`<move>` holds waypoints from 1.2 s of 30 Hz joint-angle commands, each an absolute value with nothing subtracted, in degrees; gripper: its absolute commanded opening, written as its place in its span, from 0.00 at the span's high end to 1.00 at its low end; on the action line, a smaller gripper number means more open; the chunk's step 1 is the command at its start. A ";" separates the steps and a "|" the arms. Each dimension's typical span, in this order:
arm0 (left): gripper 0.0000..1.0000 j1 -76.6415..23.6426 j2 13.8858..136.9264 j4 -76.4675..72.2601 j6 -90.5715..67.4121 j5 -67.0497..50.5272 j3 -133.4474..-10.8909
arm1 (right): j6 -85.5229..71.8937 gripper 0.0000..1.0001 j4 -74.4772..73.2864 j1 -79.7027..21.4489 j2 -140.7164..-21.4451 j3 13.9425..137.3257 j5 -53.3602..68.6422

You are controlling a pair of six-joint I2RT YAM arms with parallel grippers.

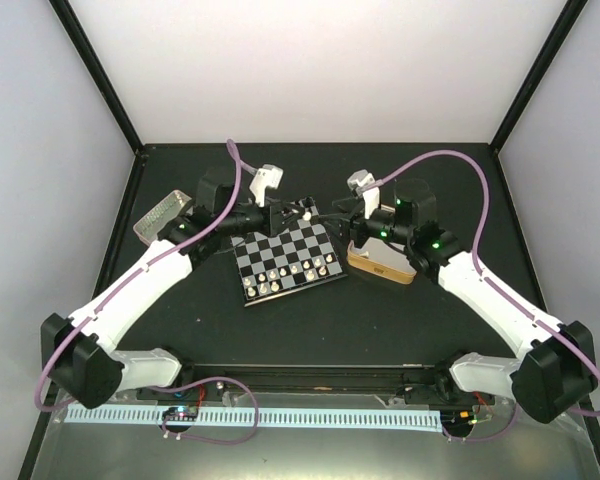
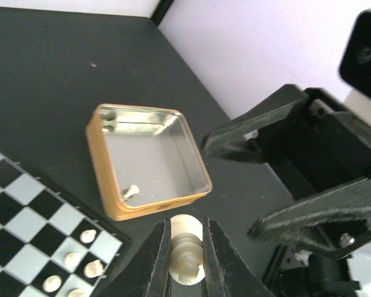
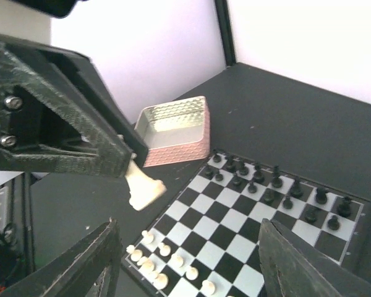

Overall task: Set up the chess pieces on the board
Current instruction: Place the chess piece on the chessboard.

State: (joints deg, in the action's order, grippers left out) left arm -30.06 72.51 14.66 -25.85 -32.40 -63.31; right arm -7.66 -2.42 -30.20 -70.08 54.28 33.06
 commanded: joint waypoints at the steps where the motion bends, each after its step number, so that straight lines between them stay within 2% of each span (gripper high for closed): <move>1: 0.98 -30.10 70.46 22.16 -21.01 -22.97 -65.48 | -9.89 0.38 -0.01 -30.48 -68.54 53.72 25.94; 6: 0.98 -31.87 69.83 28.16 -17.28 -14.53 -64.58 | -12.81 0.37 0.14 -30.41 -68.70 53.45 17.07; 15: 0.98 -39.02 72.95 31.41 -15.60 -3.09 -61.67 | -22.37 0.36 -6.00 -29.96 -71.40 54.99 -7.78; 24: 0.98 -44.69 80.81 30.10 -16.08 1.46 -60.37 | -24.33 0.36 -6.66 -29.54 -72.31 54.55 -9.84; 36: 0.98 -45.66 88.40 26.27 -19.68 1.34 -56.92 | -29.28 0.36 -9.20 -26.41 -73.56 53.46 -11.11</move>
State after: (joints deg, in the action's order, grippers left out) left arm -45.39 86.85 28.77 -18.20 0.30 -57.69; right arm -27.00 -8.29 -27.42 -72.90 53.95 -9.63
